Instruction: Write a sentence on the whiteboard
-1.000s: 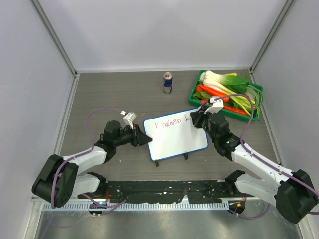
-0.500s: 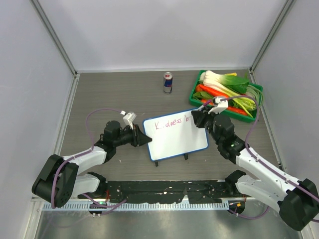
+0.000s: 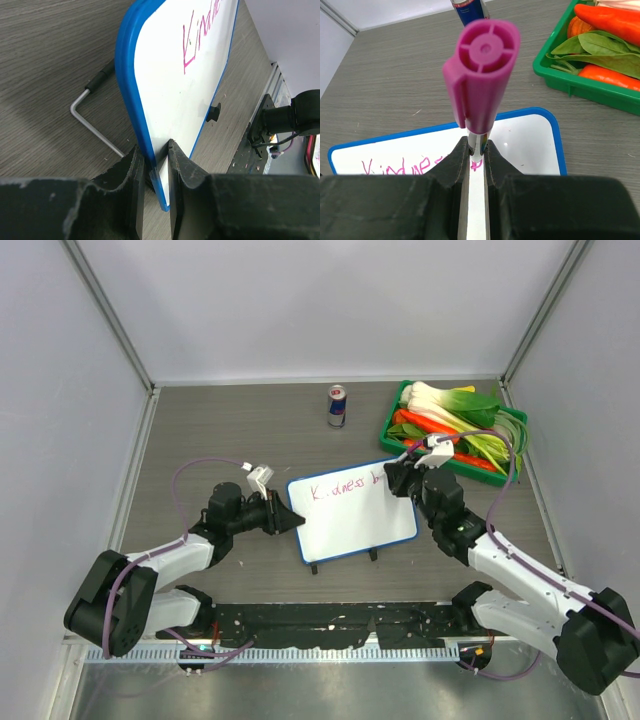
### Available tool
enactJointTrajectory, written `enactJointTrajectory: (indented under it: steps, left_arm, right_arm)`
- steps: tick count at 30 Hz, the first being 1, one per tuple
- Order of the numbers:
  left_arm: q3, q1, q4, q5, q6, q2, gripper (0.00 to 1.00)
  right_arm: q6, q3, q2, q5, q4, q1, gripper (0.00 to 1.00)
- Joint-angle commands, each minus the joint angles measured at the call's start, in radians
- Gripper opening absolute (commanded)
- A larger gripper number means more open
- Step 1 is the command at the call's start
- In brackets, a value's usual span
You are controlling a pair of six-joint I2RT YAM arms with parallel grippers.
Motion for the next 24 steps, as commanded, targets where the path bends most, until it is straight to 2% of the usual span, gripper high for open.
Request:
enactJointTrajectory:
  steps: [1,24]
  left_arm:
    - [0.014,-0.011,-0.027,-0.022,0.065,0.012,0.00]
    - [0.014,-0.011,-0.025,-0.019,0.063,0.015,0.00]
  right_arm:
    - [0.016,-0.004,0.010,0.027,0.075,-0.007,0.01]
    - [-0.004,0.003,0.024,0.116,0.042,-0.014,0.01]
